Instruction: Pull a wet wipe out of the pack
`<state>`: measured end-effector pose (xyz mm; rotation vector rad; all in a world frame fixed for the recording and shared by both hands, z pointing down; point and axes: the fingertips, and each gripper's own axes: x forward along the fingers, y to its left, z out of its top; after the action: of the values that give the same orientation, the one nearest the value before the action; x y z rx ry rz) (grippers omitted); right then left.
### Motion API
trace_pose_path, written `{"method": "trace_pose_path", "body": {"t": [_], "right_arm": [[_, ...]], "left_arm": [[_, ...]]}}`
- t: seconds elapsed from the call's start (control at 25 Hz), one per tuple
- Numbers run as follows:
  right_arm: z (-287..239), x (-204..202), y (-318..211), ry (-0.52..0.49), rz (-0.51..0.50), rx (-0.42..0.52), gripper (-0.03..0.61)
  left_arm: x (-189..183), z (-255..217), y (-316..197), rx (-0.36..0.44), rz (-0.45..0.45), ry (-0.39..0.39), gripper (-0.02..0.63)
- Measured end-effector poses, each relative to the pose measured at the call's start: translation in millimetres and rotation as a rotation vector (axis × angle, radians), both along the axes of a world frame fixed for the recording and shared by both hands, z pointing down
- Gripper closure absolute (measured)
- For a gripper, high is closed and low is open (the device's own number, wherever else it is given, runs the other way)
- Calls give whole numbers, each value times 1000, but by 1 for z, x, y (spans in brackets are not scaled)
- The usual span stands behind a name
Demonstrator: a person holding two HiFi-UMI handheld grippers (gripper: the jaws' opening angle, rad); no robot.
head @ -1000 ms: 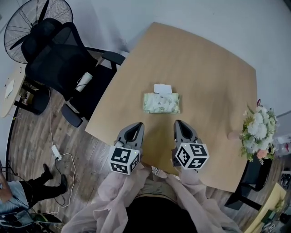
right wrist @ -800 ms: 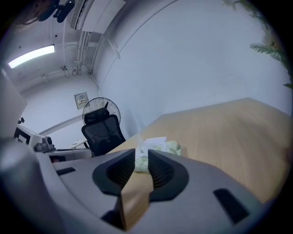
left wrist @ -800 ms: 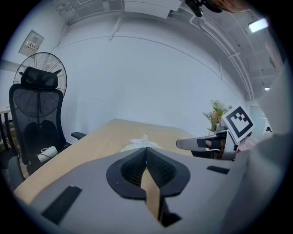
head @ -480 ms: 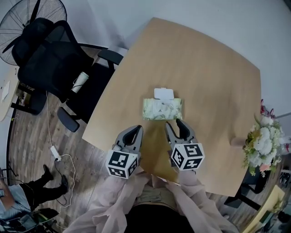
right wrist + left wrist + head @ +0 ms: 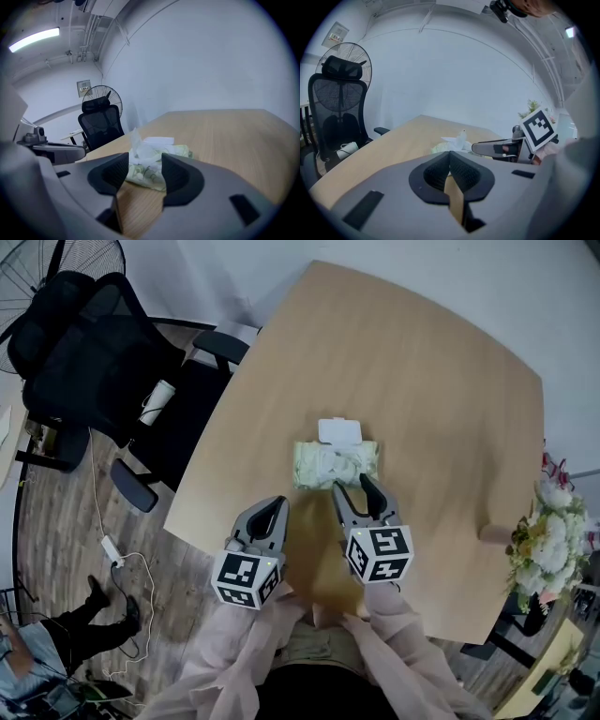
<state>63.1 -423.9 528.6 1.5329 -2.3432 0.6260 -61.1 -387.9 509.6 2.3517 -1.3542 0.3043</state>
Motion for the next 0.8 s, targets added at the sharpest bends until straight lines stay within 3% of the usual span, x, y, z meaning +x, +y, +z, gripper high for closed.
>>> {"method": "trace_pose_path", "body": {"t": [0.32, 0.8], "right_arm": [[5, -1, -20, 52, -1, 17, 357], [13, -18, -30, 48, -41, 10, 384]], "left_arm": [[-10, 7, -9, -17, -17, -4, 600], [-23, 21, -13, -48, -33, -23, 601]]}}
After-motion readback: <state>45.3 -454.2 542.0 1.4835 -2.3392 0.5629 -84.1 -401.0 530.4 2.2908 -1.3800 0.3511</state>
